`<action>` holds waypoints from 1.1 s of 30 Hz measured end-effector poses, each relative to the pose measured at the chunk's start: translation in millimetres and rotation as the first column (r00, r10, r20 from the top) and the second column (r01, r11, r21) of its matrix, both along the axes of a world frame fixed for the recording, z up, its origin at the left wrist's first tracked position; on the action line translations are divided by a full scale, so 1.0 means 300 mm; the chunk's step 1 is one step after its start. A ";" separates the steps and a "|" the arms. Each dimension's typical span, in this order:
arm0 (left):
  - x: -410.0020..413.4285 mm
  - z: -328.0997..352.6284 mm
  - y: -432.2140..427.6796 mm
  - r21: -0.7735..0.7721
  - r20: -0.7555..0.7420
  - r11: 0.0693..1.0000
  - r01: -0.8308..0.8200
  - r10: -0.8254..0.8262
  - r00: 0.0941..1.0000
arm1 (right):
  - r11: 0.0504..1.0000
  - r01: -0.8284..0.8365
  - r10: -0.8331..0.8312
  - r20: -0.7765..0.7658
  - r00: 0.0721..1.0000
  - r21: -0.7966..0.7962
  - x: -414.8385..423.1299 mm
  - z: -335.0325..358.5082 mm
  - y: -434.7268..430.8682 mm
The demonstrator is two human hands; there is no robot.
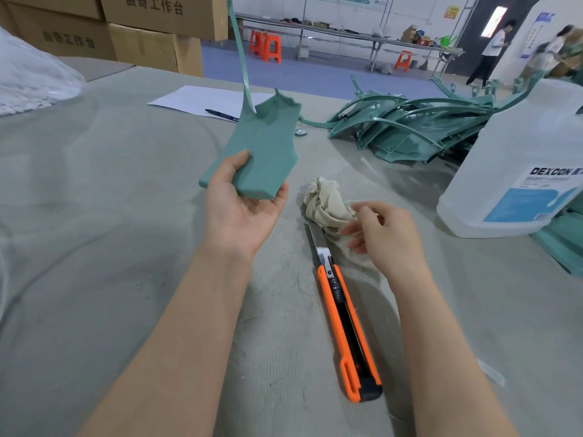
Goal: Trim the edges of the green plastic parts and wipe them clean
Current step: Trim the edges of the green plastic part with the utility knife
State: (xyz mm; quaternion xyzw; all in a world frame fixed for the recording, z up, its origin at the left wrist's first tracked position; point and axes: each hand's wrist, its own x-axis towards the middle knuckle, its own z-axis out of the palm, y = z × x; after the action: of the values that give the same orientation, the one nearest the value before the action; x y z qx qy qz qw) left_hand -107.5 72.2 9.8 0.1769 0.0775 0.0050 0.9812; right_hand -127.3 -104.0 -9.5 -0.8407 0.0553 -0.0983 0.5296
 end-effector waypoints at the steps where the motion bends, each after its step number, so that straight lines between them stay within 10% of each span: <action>1: 0.000 0.000 0.000 -0.001 -0.002 1.000 0.001 -0.001 1.000 | 1.000 -0.015 0.015 -0.012 1.000 0.016 -0.005 0.002 0.004; 15: 0.006 -0.004 -0.002 0.049 -0.013 0.999 0.011 -0.011 1.000 | 0.833 -0.272 0.144 -0.286 0.947 -0.482 -0.022 -0.026 0.020; 33: 0.009 -0.007 0.001 0.031 -0.055 0.999 0.019 -0.017 0.998 | 0.885 -0.130 0.068 -0.153 0.986 -0.446 -0.028 0.000 0.008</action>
State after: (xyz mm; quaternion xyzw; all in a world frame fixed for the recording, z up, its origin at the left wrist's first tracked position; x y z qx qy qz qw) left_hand -104.8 72.6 7.8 0.1930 0.1026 -0.0076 0.9758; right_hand -135.8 -101.7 -9.6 -0.9476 0.0229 -0.0253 0.3177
